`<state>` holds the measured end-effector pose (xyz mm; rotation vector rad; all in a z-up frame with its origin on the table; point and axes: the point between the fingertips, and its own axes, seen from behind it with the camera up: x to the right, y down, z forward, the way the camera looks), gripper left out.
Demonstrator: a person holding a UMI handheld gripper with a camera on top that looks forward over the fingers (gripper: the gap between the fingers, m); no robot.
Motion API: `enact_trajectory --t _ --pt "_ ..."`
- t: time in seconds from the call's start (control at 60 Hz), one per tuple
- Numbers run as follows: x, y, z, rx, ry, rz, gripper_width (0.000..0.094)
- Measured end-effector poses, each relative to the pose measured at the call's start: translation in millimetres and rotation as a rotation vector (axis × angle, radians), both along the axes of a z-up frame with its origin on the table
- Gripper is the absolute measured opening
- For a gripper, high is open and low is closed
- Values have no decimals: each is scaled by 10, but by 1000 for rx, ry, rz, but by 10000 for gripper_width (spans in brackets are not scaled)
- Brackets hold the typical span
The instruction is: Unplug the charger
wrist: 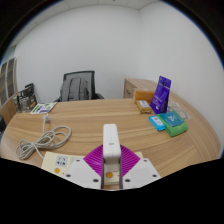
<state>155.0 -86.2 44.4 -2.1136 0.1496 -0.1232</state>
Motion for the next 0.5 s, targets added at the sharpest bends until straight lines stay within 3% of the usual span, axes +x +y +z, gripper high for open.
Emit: enact_trajectory --t 0.217,0.383,0.5 --pt "-9 14 74 -29 23 22 126" --pt "3 357 2003 341 -101 83 126" --pt "232 400 2487 421 1 59 125"
